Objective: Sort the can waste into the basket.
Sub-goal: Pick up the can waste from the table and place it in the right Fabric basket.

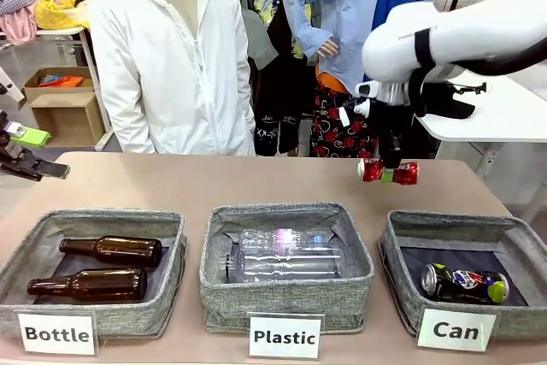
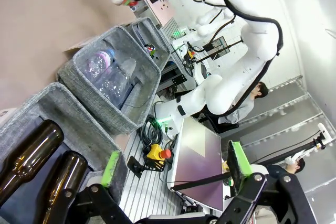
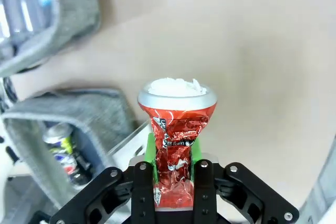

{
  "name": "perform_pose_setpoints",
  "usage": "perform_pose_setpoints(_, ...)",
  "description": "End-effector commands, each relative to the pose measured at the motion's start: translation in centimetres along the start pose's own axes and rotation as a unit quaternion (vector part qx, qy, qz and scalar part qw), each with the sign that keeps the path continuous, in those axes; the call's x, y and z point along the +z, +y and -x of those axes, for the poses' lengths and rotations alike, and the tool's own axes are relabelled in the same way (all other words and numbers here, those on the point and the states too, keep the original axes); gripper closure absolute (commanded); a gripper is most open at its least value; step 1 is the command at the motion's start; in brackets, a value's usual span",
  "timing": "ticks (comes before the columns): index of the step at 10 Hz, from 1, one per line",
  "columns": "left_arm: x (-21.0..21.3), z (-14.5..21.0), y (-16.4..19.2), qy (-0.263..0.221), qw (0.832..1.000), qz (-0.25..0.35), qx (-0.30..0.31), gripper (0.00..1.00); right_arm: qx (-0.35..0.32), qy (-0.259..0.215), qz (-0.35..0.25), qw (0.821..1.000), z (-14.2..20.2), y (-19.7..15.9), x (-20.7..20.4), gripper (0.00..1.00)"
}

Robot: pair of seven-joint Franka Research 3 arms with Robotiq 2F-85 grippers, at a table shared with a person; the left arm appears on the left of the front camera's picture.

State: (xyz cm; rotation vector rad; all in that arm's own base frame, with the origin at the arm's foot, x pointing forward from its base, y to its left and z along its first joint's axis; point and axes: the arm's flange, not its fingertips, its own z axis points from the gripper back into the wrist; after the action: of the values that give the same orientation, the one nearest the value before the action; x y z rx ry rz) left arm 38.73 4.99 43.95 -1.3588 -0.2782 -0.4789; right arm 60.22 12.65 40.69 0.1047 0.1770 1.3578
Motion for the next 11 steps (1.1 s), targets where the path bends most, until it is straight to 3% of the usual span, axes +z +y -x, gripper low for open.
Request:
perform_pose_setpoints(1, -0.1, 0.2, -0.1, 0.003, 1.000, -0.005, -0.001, 0.00, -0.037, 0.052, 0.004, 0.998, 1.6, 5.0, 1.9, 1.00)
perform_pose_setpoints(5, -0.1, 0.2, -0.1, 0.003, 1.000, -0.005, -0.001, 0.00, 0.093, 0.083, -0.013, 0.992, 9.4, 12.6, 0.3, 1.00)
perform_pose_setpoints(7, -0.1, 0.2, -0.1, 0.003, 1.000, -0.005, -0.001, 0.00, 0.131, 0.057, -0.014, 0.990, 12.0, 13.0, -1.0, 1.00)
perform_pose_setpoints(11, -0.1, 0.2, -0.1, 0.003, 1.000, -0.005, -0.001, 0.00, 0.156, 0.064, -0.032, 0.985, 11.7, 12.1, -1.6, 1.00)
